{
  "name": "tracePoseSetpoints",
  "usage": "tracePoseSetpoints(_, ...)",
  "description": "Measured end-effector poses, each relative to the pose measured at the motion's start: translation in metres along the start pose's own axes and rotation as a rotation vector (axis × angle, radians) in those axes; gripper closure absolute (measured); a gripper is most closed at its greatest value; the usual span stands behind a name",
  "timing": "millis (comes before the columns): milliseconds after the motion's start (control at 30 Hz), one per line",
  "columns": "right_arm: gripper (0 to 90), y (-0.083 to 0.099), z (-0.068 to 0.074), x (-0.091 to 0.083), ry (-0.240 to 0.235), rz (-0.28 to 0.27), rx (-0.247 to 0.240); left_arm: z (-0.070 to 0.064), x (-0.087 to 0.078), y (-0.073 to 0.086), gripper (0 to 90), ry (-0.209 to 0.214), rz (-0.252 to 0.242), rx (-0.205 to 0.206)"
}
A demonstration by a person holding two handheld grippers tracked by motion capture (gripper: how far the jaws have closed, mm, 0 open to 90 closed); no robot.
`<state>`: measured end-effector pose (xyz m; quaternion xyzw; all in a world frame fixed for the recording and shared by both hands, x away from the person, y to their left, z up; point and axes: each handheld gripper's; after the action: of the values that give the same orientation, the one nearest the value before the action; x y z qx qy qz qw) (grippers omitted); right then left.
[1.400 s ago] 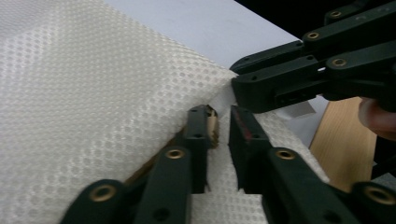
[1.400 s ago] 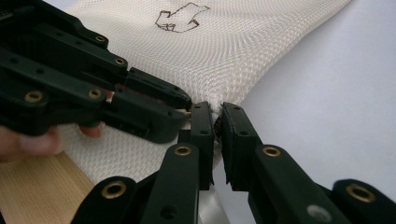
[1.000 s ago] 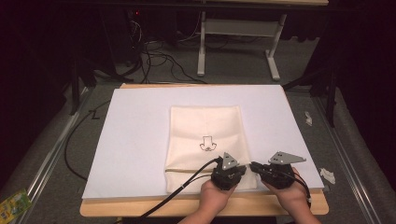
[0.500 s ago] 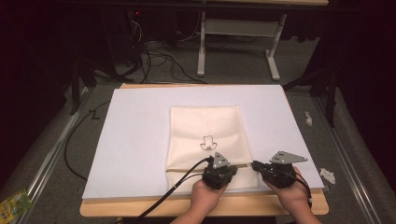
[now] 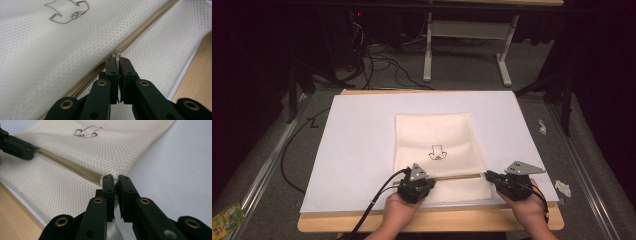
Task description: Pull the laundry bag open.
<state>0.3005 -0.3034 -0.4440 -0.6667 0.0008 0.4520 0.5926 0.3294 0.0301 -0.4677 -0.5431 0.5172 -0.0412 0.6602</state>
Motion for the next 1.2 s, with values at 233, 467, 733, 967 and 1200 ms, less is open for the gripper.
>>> tracePoseSetpoints(233, 85.4, -0.002, 0.011, 0.007, -0.029, 0.015, -0.028, 0.012, -0.020, 0.005, 87.2, 0.007, 0.025, 0.025)
tracePoseSetpoints(467, 86.1, -0.004, 0.019, 0.007, 0.007, 0.018, -0.037, 0.029, -0.016, 0.012, 87.5, 0.072, 0.026, -0.105)
tracePoseSetpoints(733, 85.9, 0.004, -0.007, -0.002, 0.057, 0.013, 0.043, 0.072, -0.049, 0.025, 87.4, -0.057, 0.042, -0.157)
tracePoseSetpoints(967, 84.3, 0.008, -0.008, 0.006, 0.024, 0.045, 0.034, 0.080, -0.061, 0.048, 87.0, -0.094, 0.072, -0.124)
tracePoseSetpoints(1200, 60.8, 0.013, -0.013, 0.005, 0.023, 0.004, 0.034, 0.085, -0.071, 0.046, 57.3, -0.115, -0.039, -0.123)
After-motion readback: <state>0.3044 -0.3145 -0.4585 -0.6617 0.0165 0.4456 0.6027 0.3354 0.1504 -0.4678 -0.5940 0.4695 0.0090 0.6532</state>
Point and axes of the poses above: each handheld gripper's, and its own axes: x roughly forward along the jaws, y roughly out of its underside, z roughly to its left, and after that the axes turned 5 degrees about -y, right-handed
